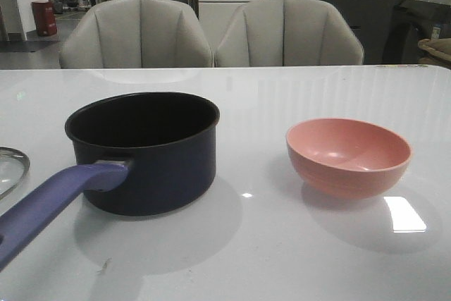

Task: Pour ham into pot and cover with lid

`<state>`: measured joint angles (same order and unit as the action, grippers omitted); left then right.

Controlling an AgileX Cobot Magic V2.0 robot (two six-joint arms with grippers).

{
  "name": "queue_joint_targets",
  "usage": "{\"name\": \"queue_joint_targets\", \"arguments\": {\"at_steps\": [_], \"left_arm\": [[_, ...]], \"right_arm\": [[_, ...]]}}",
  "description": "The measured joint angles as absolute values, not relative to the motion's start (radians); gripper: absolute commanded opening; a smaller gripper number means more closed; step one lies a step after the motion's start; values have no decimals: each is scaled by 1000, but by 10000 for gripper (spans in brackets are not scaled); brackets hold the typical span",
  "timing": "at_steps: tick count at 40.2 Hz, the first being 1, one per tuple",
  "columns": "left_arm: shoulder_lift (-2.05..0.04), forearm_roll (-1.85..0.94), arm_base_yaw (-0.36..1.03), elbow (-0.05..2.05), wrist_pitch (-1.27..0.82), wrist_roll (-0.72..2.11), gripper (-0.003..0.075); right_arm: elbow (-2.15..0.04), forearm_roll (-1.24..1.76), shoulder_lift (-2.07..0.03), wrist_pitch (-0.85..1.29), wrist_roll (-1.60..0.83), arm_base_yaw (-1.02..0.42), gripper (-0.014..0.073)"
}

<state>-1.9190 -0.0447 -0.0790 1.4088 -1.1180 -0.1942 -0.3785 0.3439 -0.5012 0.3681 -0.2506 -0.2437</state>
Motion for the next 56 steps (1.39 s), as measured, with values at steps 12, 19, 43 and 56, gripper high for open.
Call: {"name": "queue_joint_targets", "arguments": {"at_steps": [12,19,43,56], "left_arm": [[-1978,-45,-79,1409,-1106,-194,547],[-1988,-80,-79,1422,-1108,-159,300],[-1988,-97,-79,1425,-1110,-145,114],[-1988,-99,-79,1459,-1171,-118,114]], "right_arm": [[-379,344,-501,368,-251,-244,150],[-379,344,-501,368,-251,-244,150],[-379,344,-501,368,-251,-244,150],[-379,344,-501,368,-251,-244,150]]}}
